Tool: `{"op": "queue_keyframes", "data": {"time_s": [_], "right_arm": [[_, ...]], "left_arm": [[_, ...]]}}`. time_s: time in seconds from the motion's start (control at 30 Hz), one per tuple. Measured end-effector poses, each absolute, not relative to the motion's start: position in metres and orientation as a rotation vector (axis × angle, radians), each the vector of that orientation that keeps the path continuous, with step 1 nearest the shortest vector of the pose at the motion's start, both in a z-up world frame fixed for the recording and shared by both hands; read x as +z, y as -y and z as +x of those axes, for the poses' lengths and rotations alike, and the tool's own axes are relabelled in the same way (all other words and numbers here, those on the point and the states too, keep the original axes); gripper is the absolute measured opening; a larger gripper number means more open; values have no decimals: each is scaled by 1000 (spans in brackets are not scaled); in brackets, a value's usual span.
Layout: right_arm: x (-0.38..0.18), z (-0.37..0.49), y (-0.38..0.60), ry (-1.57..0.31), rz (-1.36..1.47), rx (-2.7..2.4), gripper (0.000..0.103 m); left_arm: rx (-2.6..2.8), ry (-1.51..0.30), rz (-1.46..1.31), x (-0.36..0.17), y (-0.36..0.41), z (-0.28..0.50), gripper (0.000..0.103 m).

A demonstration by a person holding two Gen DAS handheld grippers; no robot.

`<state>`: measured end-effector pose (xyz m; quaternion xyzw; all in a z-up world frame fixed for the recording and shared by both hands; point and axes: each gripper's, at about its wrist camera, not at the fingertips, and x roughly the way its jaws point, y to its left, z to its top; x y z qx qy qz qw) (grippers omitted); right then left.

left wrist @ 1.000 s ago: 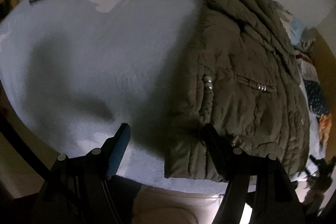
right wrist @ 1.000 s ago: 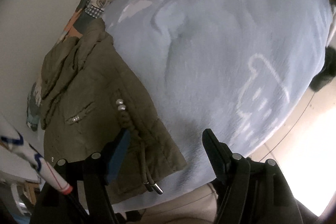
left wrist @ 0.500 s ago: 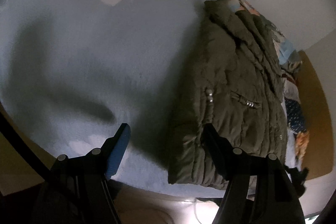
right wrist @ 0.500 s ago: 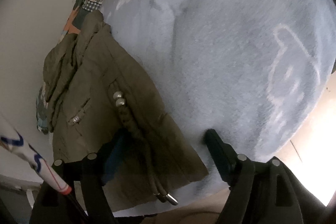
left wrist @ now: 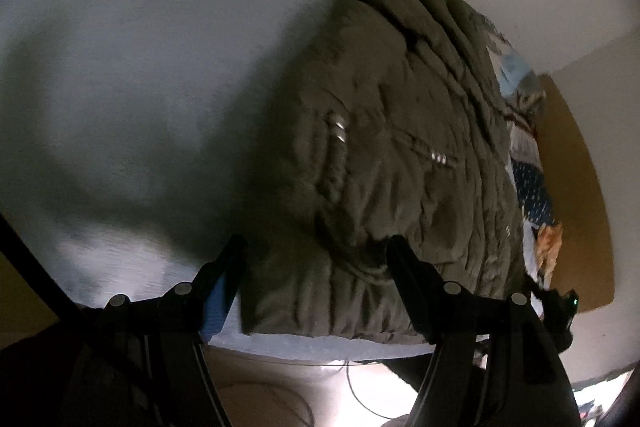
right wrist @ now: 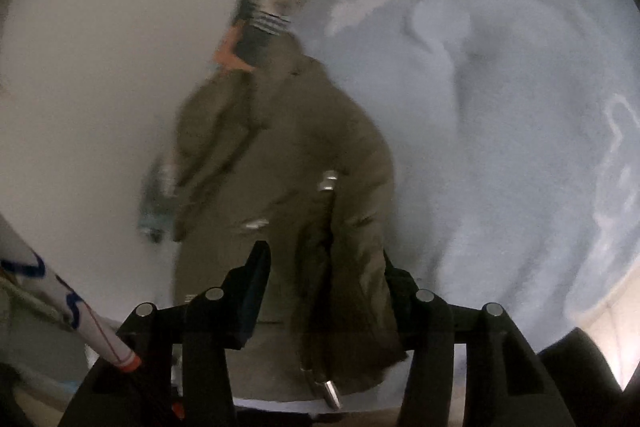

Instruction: Fold large clothes

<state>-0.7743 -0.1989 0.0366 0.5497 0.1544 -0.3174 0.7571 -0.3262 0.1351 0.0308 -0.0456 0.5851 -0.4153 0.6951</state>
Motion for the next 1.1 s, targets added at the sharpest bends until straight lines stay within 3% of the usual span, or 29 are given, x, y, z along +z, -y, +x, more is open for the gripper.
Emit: {"op": "queue_keyframes", "data": {"time_s": [0.13,0.2,0.27,0.33,0.37,0.4,0.43,0.53,0.7,0.87,0.97,1.1], "right_arm": [[17,-776,207,-339,1285,-713,62],[11,-775,208,-343,1305,-708,71],[9,-773,206,-354,1307,-701,72],[15,-768,203,-369,1257,-709,59],[20,-770,201,-366,1230,-710,42],[27,-769,198,-355,1195,-706,31],[30,-768,198,-346,1176,-702,29],[42,-757,192,-372,1083,-723,27],[32,-753,197,-410,1104,-755,27],[14,-756,206,-426,1195,-759,31],[22,-756,203,-429,1145,-758,28],[38,-750,197,-437,1048,-764,24]], "left_arm": [[-920,-1299,-61,25,-124,-338,71],[-897,-1254,-40,28,-121,-342,67],[-882,-1203,-15,34,-123,-345,49],[-863,-1143,51,39,-120,-350,41],[-853,-1113,88,41,-117,-354,39],[-849,-1096,111,42,-116,-356,39],[-842,-1078,144,41,-113,-359,39],[-820,-1042,220,37,-107,-364,39],[-781,-1027,222,26,-104,-362,51],[-763,-1005,240,27,-101,-366,53],[-781,-952,312,36,-99,-374,39],[-779,-849,388,48,-98,-387,30]]}}
